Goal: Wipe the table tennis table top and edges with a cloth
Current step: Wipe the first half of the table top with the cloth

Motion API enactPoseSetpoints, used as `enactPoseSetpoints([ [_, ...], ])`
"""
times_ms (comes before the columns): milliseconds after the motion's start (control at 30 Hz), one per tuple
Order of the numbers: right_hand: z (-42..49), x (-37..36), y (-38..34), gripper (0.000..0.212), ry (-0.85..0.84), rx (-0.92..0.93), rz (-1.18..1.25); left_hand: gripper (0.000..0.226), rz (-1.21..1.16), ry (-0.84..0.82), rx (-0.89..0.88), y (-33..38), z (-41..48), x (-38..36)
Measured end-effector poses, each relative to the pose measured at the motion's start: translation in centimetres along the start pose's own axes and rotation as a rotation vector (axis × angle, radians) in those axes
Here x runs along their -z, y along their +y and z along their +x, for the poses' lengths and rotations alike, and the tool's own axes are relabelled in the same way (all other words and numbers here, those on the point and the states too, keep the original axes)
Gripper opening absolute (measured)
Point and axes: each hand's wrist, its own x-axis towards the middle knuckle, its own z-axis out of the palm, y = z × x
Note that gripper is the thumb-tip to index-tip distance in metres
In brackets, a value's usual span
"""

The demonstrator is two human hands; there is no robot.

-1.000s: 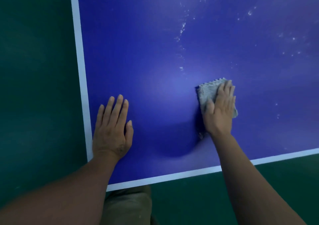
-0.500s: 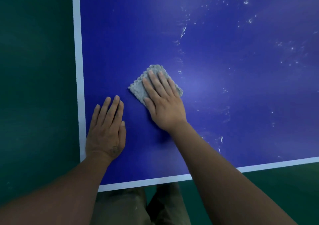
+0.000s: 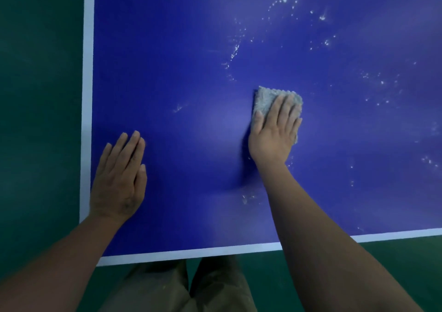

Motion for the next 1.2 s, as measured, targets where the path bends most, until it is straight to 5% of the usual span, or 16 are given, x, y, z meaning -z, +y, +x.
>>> enactPoseSetpoints([
  [200,-6.2,-1.4,-2.4,0.068,-0.075,0.613,-0.022,0.063,-0.004,0.025,0.147,0.5,0.4,-0.3],
  [367,-7.4,-3.3,-8.1,0.064,-0.112,0.759,0.036,0.062,0.009,0.025,0.148,0.1,0.3,-0.5],
  [600,-1.6,-3.4,-11.4,0.057,-0.058,0.681,0.049,0.061,0.011,0.045,0.148,0.5,0.3,-0.2],
  [900,8.5,0.7,-2.1,0.063,-0.021,0.201,-0.078,0.062,-0.044,0.046,0.210,1.6,1.9,0.2],
  [1067,5.2,0.6,-1.8,0.063,-0.005,0.144,-0.113,0.061,-0.098,0.058,0.138,1.5,10.2,0.7],
  [1200,2.3,-0.4,-3.2,0.063,-0.001,0.149,-0.114,0.060,-0.143,0.074,0.311,-1.6,19.5,2.5],
])
